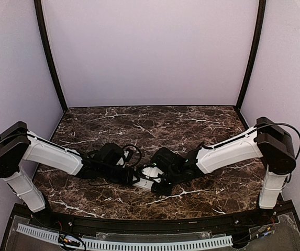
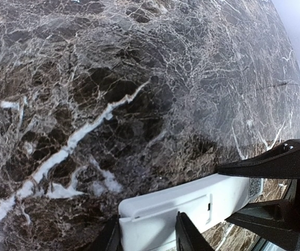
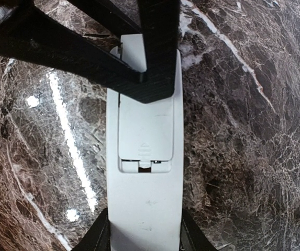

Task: Load the batteries into the remote control
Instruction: Load the battery cover onto the remote control.

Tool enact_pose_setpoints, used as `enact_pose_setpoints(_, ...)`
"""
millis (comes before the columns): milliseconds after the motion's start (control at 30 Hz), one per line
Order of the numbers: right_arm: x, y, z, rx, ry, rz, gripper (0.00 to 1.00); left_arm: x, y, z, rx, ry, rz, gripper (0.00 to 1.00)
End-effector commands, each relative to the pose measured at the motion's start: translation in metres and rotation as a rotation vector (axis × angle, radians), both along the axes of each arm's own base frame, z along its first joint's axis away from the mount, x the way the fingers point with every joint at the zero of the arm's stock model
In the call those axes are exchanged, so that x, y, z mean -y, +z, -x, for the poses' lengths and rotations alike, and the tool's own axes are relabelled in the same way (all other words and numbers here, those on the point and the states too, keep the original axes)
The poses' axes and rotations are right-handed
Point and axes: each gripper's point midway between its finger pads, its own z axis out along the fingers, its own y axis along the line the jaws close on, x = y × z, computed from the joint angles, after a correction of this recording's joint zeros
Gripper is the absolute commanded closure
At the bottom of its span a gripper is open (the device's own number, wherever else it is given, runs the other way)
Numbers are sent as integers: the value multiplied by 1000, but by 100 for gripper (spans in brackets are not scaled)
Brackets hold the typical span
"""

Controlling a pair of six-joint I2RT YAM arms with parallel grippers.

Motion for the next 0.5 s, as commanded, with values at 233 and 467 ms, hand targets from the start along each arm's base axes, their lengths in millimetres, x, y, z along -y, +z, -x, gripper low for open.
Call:
enact_pose_setpoints(233, -3, -13, -13, 69, -21, -12, 73, -10, -19, 12, -36, -62, -106, 64)
enact_pose_setpoints(467, -5, -13, -14, 74, -21, -13, 73, -8, -21, 14, -38, -70, -101, 64)
